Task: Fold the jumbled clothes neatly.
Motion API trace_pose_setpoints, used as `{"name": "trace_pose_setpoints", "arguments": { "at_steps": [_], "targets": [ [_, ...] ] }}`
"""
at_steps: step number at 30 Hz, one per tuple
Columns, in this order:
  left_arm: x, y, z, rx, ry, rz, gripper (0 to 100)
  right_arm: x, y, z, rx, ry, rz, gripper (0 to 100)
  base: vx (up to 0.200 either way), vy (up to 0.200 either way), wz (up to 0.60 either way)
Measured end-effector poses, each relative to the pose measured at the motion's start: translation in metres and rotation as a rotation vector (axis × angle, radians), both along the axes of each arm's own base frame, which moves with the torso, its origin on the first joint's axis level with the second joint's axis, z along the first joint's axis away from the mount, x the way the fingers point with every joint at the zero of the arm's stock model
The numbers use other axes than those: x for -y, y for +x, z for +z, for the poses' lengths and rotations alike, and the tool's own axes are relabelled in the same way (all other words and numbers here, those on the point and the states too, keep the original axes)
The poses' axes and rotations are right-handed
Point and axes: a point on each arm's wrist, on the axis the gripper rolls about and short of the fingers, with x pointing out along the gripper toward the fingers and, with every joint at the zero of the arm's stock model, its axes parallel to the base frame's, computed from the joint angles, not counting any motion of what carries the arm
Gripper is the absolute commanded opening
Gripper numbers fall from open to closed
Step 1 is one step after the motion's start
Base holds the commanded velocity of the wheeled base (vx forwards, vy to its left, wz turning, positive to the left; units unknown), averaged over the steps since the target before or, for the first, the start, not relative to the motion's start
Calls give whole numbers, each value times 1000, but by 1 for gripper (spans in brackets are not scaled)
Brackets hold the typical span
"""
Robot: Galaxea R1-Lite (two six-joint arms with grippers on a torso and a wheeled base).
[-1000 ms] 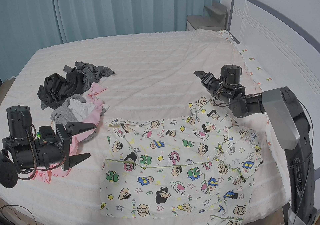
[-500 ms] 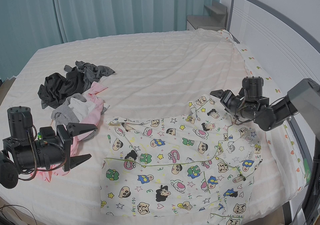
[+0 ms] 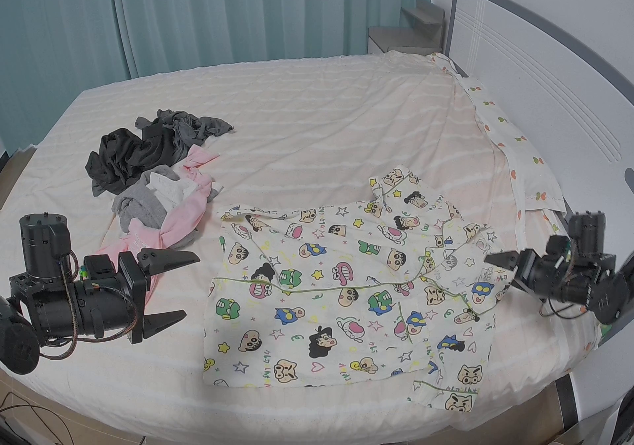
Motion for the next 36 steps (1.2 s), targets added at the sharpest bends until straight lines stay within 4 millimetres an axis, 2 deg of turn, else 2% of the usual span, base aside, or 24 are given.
{"name": "trace_pose_setpoints", "arguments": {
  "at_steps": [1, 5, 10, 16, 22, 30, 36],
  "targets": [
    [0, 0, -1, -4, 1, -2, 100, 7, -18, -5, -22, -7, 11, 100, 0, 0, 0],
    [1, 0, -3, -11, 6, -6, 100, 17, -43, -13, -51, -11, 24, 100, 0, 0, 0],
    [2, 3, -9, -36, 15, -10, 100, 21, -55, -24, -97, -12, 37, 100, 0, 0, 0],
    [6, 15, -26, -105, 65, 36, 100, 21, -52, -36, -145, 36, 105, 100, 0, 0, 0],
    [15, 26, -43, -163, 126, 73, 100, 19, -35, -51, -148, 37, 159, 100, 0, 0, 0],
    [19, 30, -53, -199, 141, 65, 100, 12, -15, -71, -95, 12, 215, 100, 0, 0, 0],
    [20, 31, -56, -210, 144, 62, 100, -3, -11, -85, -124, 7, 273, 100, 0, 0, 0]
  ]
}}
